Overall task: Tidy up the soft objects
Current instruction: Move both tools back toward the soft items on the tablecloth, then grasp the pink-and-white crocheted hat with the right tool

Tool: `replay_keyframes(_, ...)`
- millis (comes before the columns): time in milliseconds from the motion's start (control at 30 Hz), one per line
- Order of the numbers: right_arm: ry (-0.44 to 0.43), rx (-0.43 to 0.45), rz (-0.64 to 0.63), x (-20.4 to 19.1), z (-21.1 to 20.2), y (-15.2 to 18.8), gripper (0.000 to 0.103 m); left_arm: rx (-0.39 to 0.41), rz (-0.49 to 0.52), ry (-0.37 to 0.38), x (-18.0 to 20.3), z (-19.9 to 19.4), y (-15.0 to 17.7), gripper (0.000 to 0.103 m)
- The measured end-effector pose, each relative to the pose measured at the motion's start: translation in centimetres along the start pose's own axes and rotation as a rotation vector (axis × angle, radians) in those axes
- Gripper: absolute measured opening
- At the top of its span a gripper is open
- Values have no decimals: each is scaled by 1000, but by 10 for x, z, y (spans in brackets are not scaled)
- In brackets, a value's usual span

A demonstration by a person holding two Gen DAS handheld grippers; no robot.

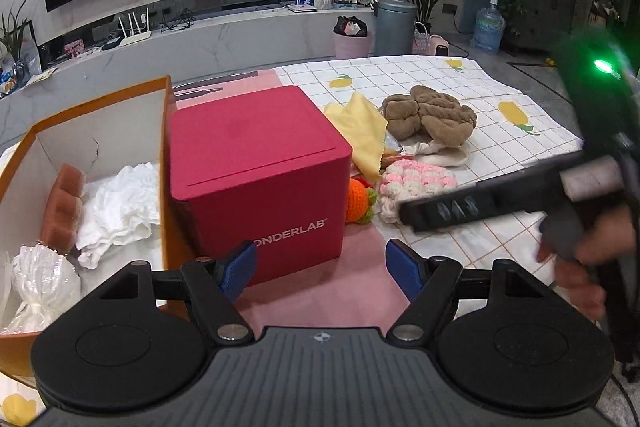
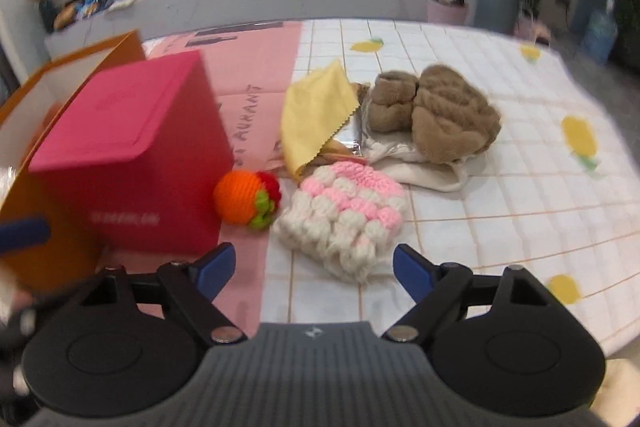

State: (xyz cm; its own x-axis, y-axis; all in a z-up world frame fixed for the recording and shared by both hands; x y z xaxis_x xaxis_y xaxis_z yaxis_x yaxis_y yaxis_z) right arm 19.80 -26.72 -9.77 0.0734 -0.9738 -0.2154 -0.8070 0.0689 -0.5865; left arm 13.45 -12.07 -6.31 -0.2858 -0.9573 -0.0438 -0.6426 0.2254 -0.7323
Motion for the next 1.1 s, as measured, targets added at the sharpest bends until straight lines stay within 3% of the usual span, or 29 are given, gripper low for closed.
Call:
replay_keyframes(67, -18, -33, 52, 8, 15, -6, 87, 0, 4, -3, 4, 3, 1, 86)
replay_keyframes(167, 39, -45, 42, 11, 33, -10, 87, -10, 27, -9, 12, 9, 2, 86)
replay_keyframes(300, 61, -23, 65, 19, 43, -5, 78, -22, 24, -11, 20, 14, 2, 86)
replay_keyframes(433, 42, -28, 40, 19, 35, -2, 59, -27, 15, -20, 24, 14, 5, 86)
replay_keyframes(533, 107, -69, -2, 21, 24, 0, 34, -4, 36, -16, 27, 11, 10, 86)
replay_keyframes(567, 115, -78, 16, 27, 20, 1, 32, 3, 45, -16, 28, 10, 12, 86)
replay_keyframes(767, 138, -103, 106, 62, -4, 7, 32, 16, 74, -25, 36, 9, 18, 86)
replay_keyframes(867, 108, -132, 165, 75, -8, 10, 54, 14, 70, -6, 40, 10, 20, 86)
replay_keyframes(1000, 60, -103, 272, 87, -6, 4, 62, 20, 70, -6, 52, 10, 24, 86)
replay_keyframes(1100, 79, -101, 276, 85, 2, -3, 66, 16, 47, -20, 65, 16, 30, 86)
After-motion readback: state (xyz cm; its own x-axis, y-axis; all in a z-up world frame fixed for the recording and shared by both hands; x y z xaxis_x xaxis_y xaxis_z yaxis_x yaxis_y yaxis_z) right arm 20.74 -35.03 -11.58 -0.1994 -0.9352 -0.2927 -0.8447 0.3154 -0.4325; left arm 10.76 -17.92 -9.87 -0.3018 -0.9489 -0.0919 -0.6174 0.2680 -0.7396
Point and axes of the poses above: each gripper's, at about its wrist camera, not at the fingertips, and z roughly the way its jaws point, x to its right, y to its underside, the point moved 2 cm from there along z, roughly the way its jaws point, and after that the axes turned 4 degrees about -y, right-handed, at the moved point
